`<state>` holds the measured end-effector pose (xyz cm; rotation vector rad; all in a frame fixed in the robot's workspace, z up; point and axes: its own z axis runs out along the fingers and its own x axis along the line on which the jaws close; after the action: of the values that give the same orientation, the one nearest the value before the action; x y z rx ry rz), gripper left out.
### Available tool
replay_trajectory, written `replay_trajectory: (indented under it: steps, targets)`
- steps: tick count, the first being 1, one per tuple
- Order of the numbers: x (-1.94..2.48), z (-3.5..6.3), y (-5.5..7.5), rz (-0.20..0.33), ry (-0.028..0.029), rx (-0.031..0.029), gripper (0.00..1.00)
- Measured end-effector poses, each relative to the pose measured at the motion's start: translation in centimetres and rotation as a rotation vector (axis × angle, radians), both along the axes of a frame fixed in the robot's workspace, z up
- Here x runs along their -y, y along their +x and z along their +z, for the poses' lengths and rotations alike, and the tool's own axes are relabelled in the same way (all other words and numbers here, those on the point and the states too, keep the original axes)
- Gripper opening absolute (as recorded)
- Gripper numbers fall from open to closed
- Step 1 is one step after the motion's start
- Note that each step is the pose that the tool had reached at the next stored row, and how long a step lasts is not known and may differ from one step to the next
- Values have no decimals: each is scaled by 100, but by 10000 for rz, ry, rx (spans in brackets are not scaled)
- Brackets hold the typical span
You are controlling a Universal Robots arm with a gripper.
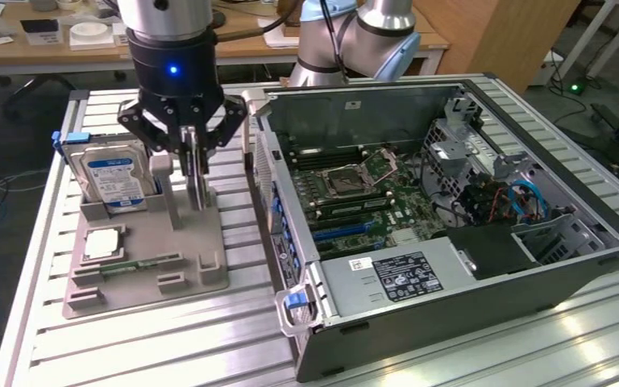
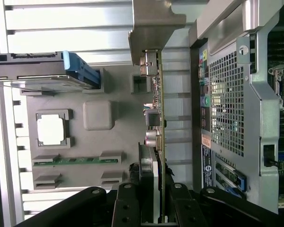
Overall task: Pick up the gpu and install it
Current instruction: 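Pick up the gpu and move the gpu toward the slot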
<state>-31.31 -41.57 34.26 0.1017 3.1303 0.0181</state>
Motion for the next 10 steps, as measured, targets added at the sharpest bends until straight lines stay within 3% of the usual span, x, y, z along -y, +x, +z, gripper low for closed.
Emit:
replay_trajectory:
  steps: [10]
  targets:
    - [0, 118, 0, 0, 1, 0, 28]
